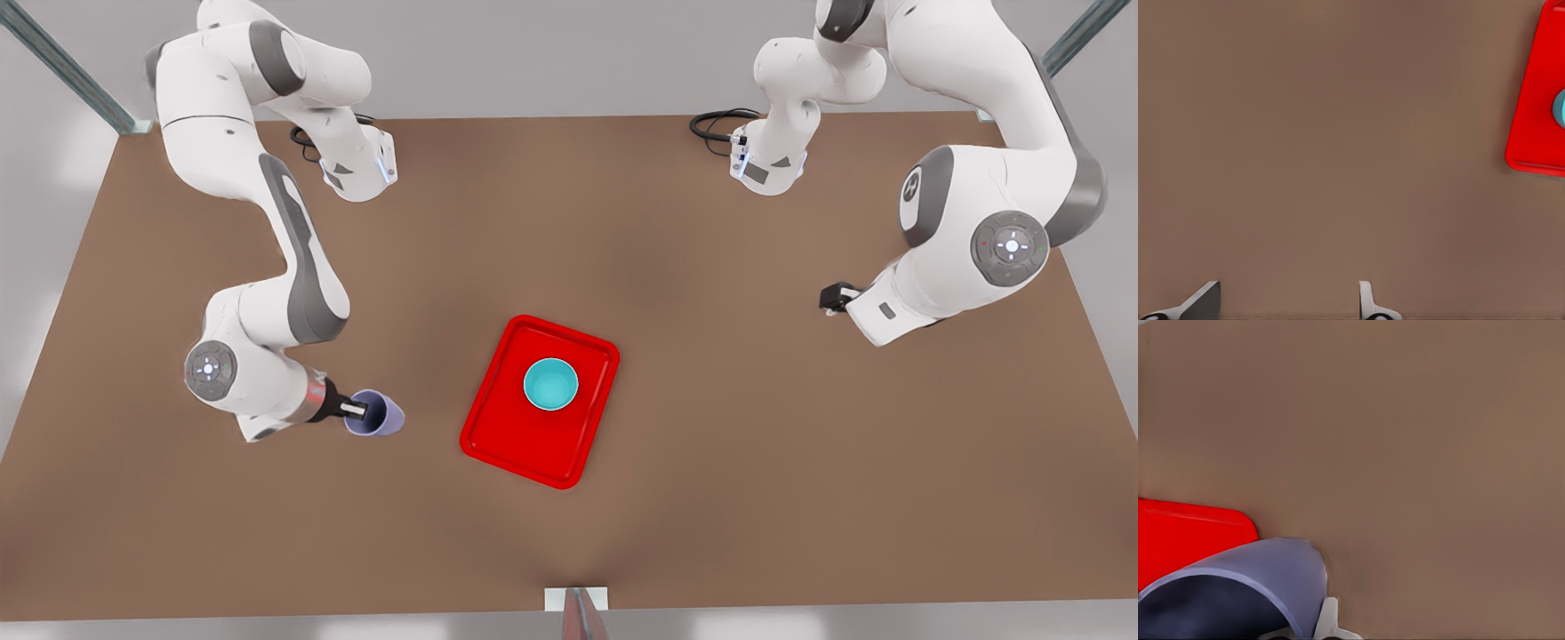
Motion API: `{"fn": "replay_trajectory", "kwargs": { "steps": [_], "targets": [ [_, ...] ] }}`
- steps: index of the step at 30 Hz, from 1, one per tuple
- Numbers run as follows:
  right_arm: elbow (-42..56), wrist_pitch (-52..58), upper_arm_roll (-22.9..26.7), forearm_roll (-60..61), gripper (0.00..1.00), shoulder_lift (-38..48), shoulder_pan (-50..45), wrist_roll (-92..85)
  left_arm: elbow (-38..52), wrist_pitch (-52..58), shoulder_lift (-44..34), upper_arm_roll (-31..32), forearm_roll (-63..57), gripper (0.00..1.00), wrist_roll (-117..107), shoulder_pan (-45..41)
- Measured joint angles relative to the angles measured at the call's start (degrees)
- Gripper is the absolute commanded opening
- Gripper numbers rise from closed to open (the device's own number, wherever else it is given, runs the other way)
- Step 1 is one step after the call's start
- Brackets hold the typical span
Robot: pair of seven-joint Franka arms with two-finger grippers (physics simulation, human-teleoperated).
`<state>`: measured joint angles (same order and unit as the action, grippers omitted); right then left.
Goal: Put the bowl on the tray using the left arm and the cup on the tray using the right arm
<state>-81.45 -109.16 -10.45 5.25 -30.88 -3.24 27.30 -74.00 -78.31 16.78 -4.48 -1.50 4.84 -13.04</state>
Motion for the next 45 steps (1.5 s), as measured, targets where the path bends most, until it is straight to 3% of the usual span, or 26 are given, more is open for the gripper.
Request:
{"fn": "replay_trajectory", "kwargs": {
  "steps": [7,19,29,31,32,33,39,42,43,45],
  "targets": [
    [14.12,-2.53,-2.86,-0.10,0.21,-11.83,-8.71,9.34,0.00,-0.26,0.19,-0.18,0.16,1.00,0.00,0.03],
    [15.52,-14.08,-2.64,-0.49,0.21,-20.42,-15.39,11.88,0.00,-0.43,0.53,-0.27,0.14,1.00,0.00,0.08],
    [14.93,-12.28,-2.47,-5.43,0.21,-21.60,-17.85,8.53,0.00,-0.41,0.72,-0.35,0.10,1.00,0.00,0.06],
    [14.91,-12.19,-2.56,-7.47,0.59,-21.86,-17.85,7.90,0.00,-0.39,0.89,-0.35,0.10,1.00,0.00,0.12],
    [14.91,-12.21,-2.56,-7.63,0.91,-21.86,-17.85,7.03,0.02,-0.43,0.93,-0.35,0.10,1.00,0.00,0.12],
    [14.91,-12.37,-2.56,-7.65,1.00,-21.86,-17.85,7.08,0.05,-0.44,0.97,-0.35,0.10,1.00,0.00,0.12],
    [15.08,-12.09,-2.79,-7.63,1.00,-21.01,-17.86,7.03,0.00,-0.44,0.98,-0.35,0.14,1.00,0.00,0.12],
    [15.44,-6.79,-2.54,-7.70,1.00,-17.51,-17.44,7.86,0.07,-0.44,0.98,-0.35,0.14,1.00,-0.07,0.12],
    [14.97,-6.27,-2.09,-7.84,1.00,-14.40,-17.03,8.45,0.29,-0.44,1.06,-0.42,0.15,1.00,-0.85,0.10],
    [6.22,-0.44,0.53,-7.88,1.00,1.91,-9.16,7.25,0.82,-0.52,1.10,-0.36,0.14,1.00,-1.00,0.12]
  ]
}}
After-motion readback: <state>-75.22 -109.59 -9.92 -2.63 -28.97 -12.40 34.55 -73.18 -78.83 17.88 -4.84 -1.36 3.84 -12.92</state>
